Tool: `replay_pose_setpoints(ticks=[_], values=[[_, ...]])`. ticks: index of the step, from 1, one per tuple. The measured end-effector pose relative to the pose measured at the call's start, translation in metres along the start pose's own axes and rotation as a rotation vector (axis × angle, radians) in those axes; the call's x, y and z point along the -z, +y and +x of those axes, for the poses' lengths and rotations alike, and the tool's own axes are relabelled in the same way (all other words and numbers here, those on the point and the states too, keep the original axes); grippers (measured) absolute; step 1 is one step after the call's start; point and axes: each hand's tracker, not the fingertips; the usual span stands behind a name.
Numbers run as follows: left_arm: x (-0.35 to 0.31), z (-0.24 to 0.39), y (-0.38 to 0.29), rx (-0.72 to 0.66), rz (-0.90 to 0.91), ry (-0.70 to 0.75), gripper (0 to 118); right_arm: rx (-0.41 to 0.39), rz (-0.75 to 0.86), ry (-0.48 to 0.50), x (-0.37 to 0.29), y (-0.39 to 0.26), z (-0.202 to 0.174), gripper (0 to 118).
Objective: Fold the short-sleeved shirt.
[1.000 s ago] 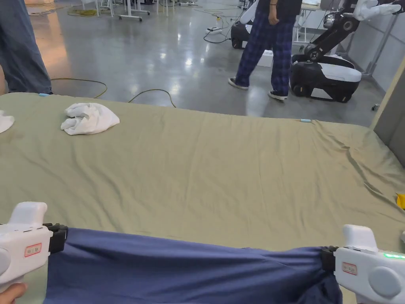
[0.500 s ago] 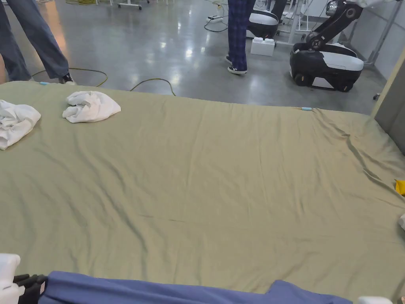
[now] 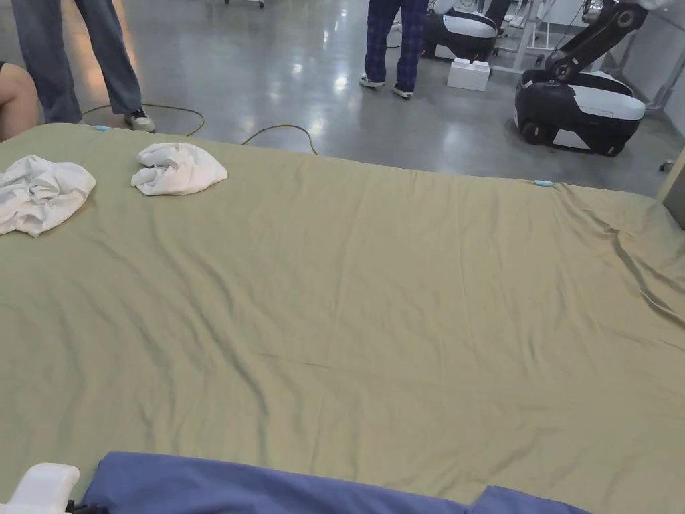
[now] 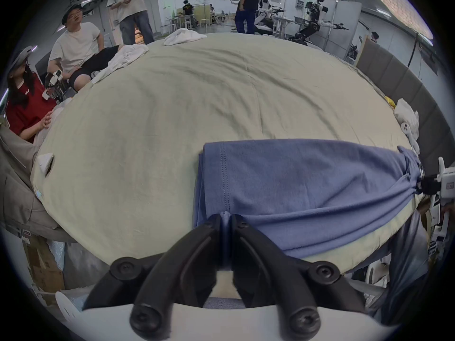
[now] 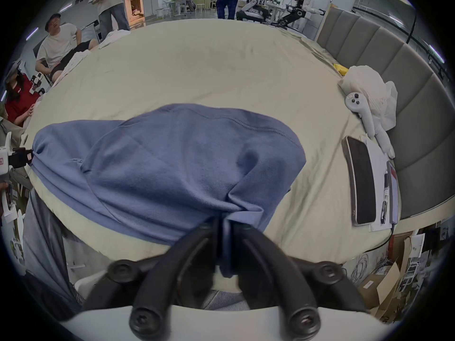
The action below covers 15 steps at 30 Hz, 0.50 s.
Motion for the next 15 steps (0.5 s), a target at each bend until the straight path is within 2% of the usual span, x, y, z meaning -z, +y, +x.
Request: replay_pose_setpoints(ticks=[2, 3, 4, 9, 15], values=[[-0.008, 0.001, 0.006, -0.016, 0.039, 0.007, 42, 0.006, 0.055, -0.019, -0.014, 0.007, 0.000, 68], [-0.012, 0.002, 0.011, -0.020, 0.063, 0.007, 60, 0.011, 0.101, -0.020, -0.020, 0.012, 0.002, 81], [-0.016, 0.004, 0.016, -0.026, 0.090, -0.002, 65, 0.019, 0.139, -0.023, -0.027, 0.017, 0.001, 82], [-0.035, 0.028, 0.047, -0.031, 0.279, -0.032, 65, 0.073, 0.402, 0.012, -0.058, 0.047, -0.010, 82], [-0.062, 0.081, 0.079, 0.020, 0.566, 0.015, 64, 0.127, 0.725, 0.012, -0.079, 0.078, -0.047, 82]])
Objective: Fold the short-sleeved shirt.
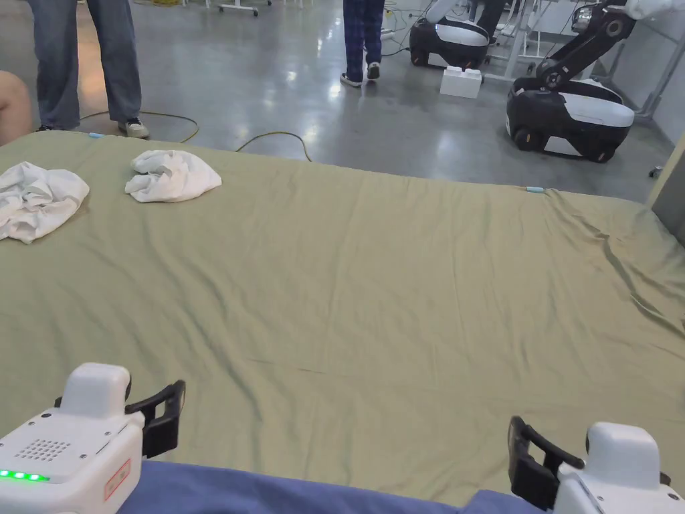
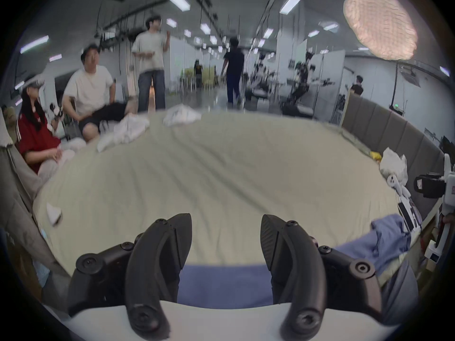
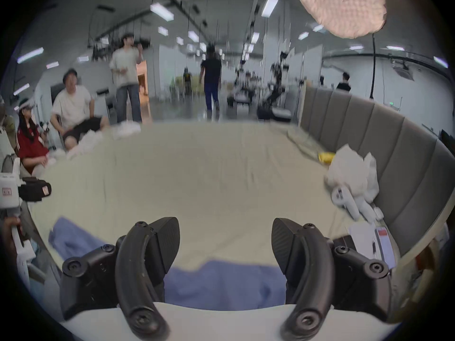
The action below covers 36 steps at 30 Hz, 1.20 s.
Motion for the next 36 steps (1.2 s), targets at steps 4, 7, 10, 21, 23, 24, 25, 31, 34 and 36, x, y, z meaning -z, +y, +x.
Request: replay_pose_setpoints(ticks=[4, 7, 10, 21, 23, 24, 25, 31, 34, 36], values=[[-0.005, 0.018, 0.012, -0.009, 0.166, 0.003, 62, -0.014, 0.183, -0.021, 0.000, 0.010, -0.028, 65], [-0.015, 0.027, 0.018, 0.018, 0.265, 0.034, 28, -0.012, 0.263, -0.005, -0.002, 0.016, -0.043, 30], [-0.025, 0.026, 0.021, 0.016, 0.295, 0.022, 12, 0.001, 0.307, 0.008, -0.004, 0.022, -0.053, 6], [-0.037, -0.081, -0.011, -0.040, 0.023, 0.049, 1, -0.021, 0.313, 0.006, 0.001, 0.029, -0.067, 0], [-0.026, -0.114, -0.023, -0.105, -0.119, 0.001, 1, -0.026, 0.302, 0.012, 0.003, 0.029, -0.069, 0], [-0.020, -0.128, -0.029, -0.131, -0.188, -0.023, 1, -0.033, 0.295, 0.017, 0.004, 0.029, -0.070, 0], [-0.012, -0.145, -0.037, -0.176, -0.271, -0.072, 1, -0.042, 0.288, 0.017, 0.006, 0.028, -0.071, 0], [0.041, -0.219, -0.088, -0.436, -0.492, -0.295, 16, -0.062, 0.239, 0.033, 0.013, 0.021, -0.076, 0], [0.055, -0.213, -0.105, -0.578, -0.583, -0.475, 70, -0.068, 0.217, 0.032, 0.015, 0.017, -0.077, 0], [0.070, -0.213, -0.118, -0.631, -0.648, -0.511, 74, -0.072, 0.205, 0.032, 0.015, 0.016, -0.077, 0]])
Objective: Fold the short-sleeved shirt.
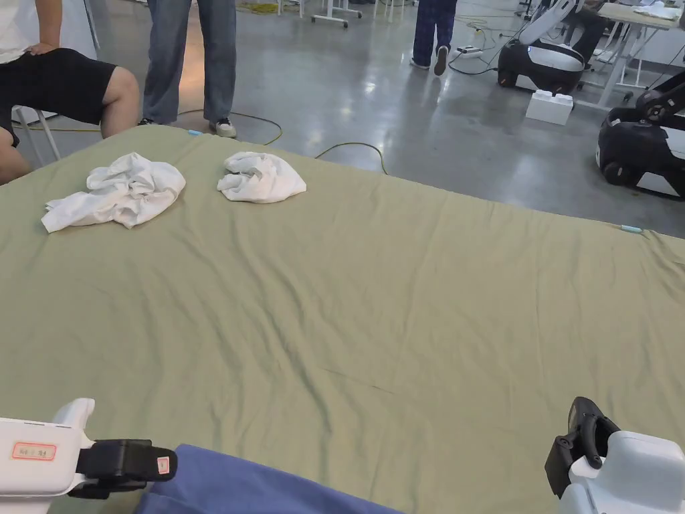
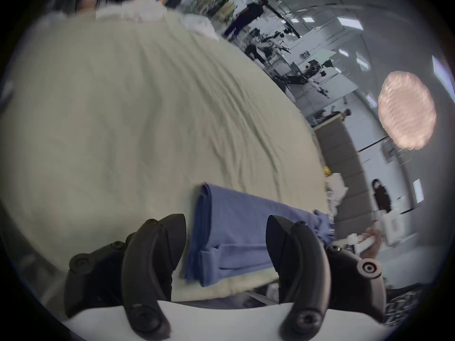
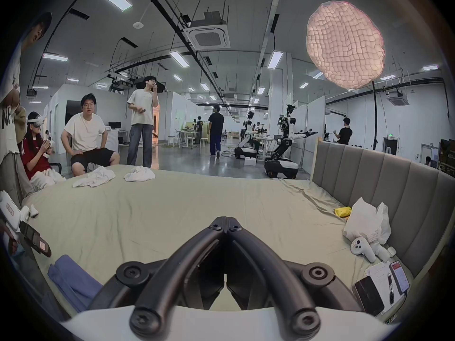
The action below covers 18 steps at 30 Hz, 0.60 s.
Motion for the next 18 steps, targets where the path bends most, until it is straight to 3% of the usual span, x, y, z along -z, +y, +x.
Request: replay_pose_setpoints(ticks=[3, 8, 13, 14, 16, 18], values=[[0.019, -0.022, 0.000, -0.037, -0.072, -0.002, 74, -0.009, -0.014, -0.007, -0.001, -0.003, 0.001, 0], [0.024, -0.018, -0.008, -0.159, -0.042, -0.173, 74, -0.011, -0.032, -0.017, -0.004, -0.007, 0.006, 0], [0.043, -0.010, -0.020, -0.127, -0.094, -0.239, 70, -0.007, -0.044, -0.022, -0.005, -0.009, 0.006, 0], [0.045, -0.007, -0.020, -0.133, -0.093, -0.243, 63, -0.007, -0.044, -0.023, -0.005, -0.009, 0.006, 0], [0.049, 0.002, -0.023, -0.084, -0.114, -0.158, 18, -0.006, -0.046, -0.021, -0.005, -0.009, 0.006, 0], [0.050, -0.009, -0.011, -0.061, -0.124, -0.104, 18, -0.004, -0.048, -0.016, -0.004, -0.009, 0.006, 0]])
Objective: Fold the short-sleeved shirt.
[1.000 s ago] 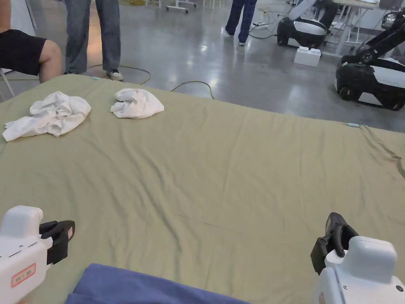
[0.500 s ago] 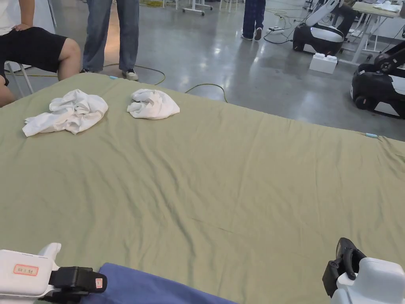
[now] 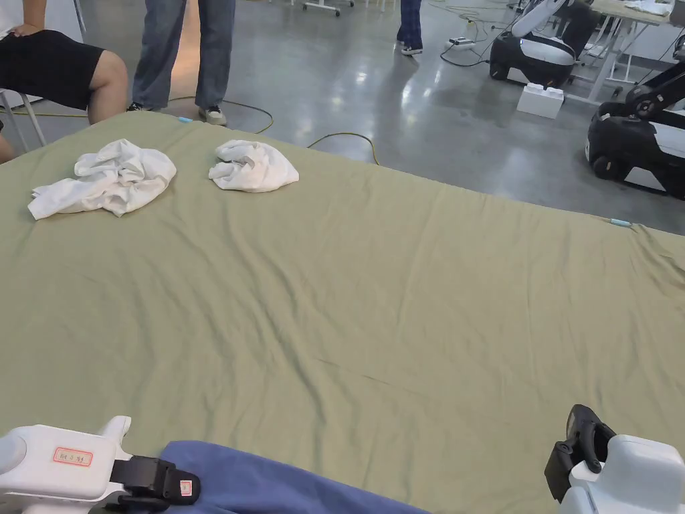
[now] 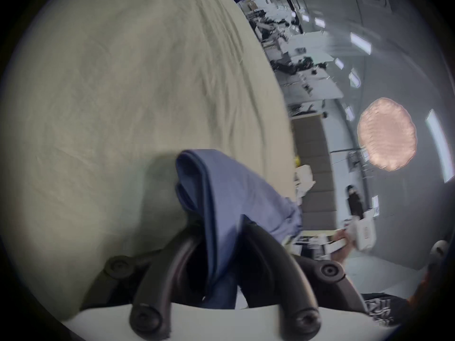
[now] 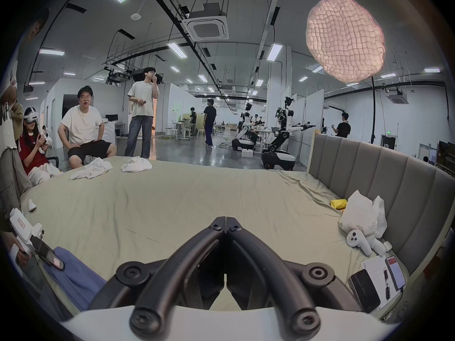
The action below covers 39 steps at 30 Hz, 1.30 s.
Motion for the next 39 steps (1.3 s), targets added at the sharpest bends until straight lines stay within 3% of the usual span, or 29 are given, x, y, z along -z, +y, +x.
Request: replay_pose_setpoints(ticks=[6, 12, 22, 27, 34, 39], values=[[-0.015, 0.009, 0.005, 0.065, 0.066, 0.057, 15, -0.004, 0.001, 0.004, 0.000, 0.001, 0.002, 0], [-0.044, 0.061, -0.001, 0.110, 0.127, 0.086, 15, -0.008, 0.005, 0.004, 0.001, 0.002, 0.008, 0], [-0.115, 0.108, 0.001, 0.113, 0.233, 0.359, 15, 0.005, 0.029, 0.007, 0.006, 0.004, 0.014, 0], [-0.097, 0.135, -0.006, 0.191, 0.179, 0.392, 15, 0.016, 0.023, 0.019, 0.010, 0.003, 0.014, 0], [-0.032, 0.195, -0.024, 0.239, 0.080, 0.164, 15, 0.028, 0.011, 0.020, 0.008, -0.003, 0.019, 0], [0.041, 0.218, -0.034, 0.309, -0.039, 0.202, 15, 0.038, -0.012, 0.007, 0.008, -0.010, 0.028, 0]])
